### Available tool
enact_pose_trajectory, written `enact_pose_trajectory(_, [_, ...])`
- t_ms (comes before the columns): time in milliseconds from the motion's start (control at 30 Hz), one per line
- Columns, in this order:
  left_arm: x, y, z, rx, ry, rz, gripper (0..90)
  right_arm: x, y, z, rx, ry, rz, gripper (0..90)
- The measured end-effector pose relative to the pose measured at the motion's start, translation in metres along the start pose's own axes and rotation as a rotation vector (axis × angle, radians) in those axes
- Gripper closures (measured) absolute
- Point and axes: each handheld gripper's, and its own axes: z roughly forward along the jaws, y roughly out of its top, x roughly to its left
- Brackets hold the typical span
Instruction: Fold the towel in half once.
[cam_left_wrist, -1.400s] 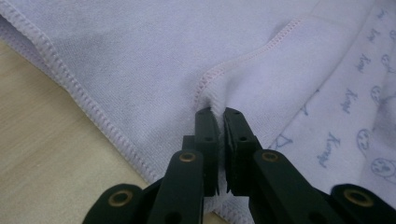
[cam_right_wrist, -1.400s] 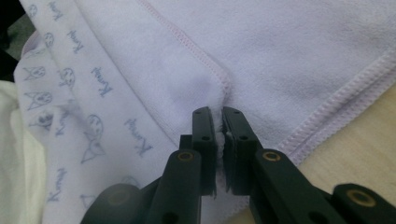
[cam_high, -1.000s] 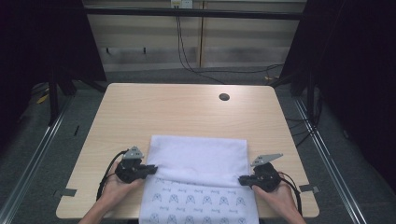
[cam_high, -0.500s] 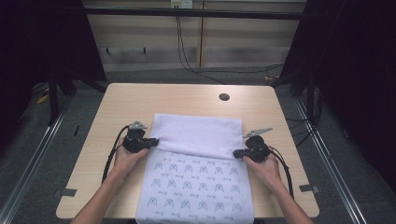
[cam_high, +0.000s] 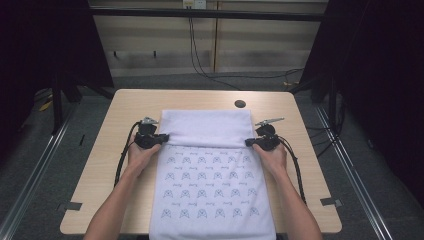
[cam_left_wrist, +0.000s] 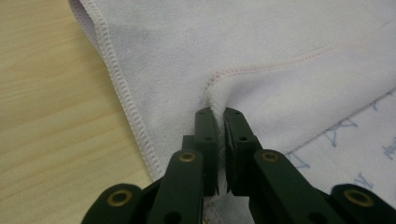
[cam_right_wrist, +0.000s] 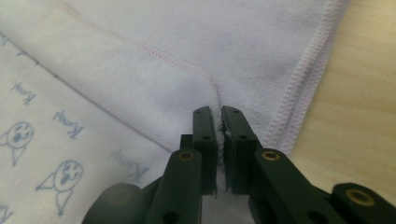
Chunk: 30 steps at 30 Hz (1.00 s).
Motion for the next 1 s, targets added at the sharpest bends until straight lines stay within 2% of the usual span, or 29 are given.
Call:
enact_pose_trajectory(67, [0.003,0.001,0.002,-0.005,-0.003,-0.017,85.4,0.0,0.005,0.004,-0.003,-0.026,0.017,85.1])
enact_pose_trajectory(133, [0.006,0.005,0.005,-0.009,-0.001,-0.042,85.4,0.003,0.01,0.007,0.009,-0.063,0.003,85.1])
enact_pose_trajectory(200, [0.007,0.01,0.009,0.002,0.024,-0.015,85.5,0.003,0.014,0.009,0.022,-0.077,0.005,85.1])
enact_pose_trajectory(233, [0.007,0.014,0.013,0.001,0.039,-0.024,85.5,0.002,0.016,0.011,0.02,-0.085,0.005,85.1])
enact_pose_trajectory(267, [0.007,0.016,0.016,-0.003,0.055,-0.015,85.5,0.002,0.018,0.012,0.026,-0.096,0.018,85.0])
enact_pose_trajectory(400, [0.011,0.022,0.02,0.002,0.035,-0.051,85.6,0.0,0.021,0.014,0.02,-0.103,0.034,85.0])
enact_pose_trajectory(433, [0.012,0.023,0.019,0.01,0.032,-0.038,85.8,0.0,0.021,0.014,0.017,-0.104,0.029,85.0])
enact_pose_trajectory(500, [0.013,0.023,0.013,0.002,0.005,-0.06,85.9,-0.001,0.02,0.013,0.003,-0.074,0.022,85.0])
enact_pose_trajectory(567, [0.014,0.025,0.002,-0.018,-0.017,-0.062,86.0,-0.005,0.019,0.008,-0.04,-0.003,0.035,84.9])
enact_pose_trajectory(633, [0.012,0.03,-0.013,-0.071,-0.035,-0.066,86.0,-0.006,0.02,-0.003,-0.09,0.03,0.03,84.9])
enact_pose_trajectory(667, [0.01,0.032,-0.022,-0.091,-0.045,-0.055,85.9,-0.008,0.022,-0.01,-0.119,0.056,0.03,84.9])
enact_pose_trajectory(800, [-0.005,0.043,-0.054,-0.155,-0.058,0.004,85.9,-0.008,0.034,-0.049,-0.215,0.089,-0.004,84.9])
enact_pose_trajectory(1000, [-0.025,0.061,-0.11,-0.25,-0.103,0.063,85.7,0.001,0.052,-0.111,-0.346,0.128,-0.079,84.7])
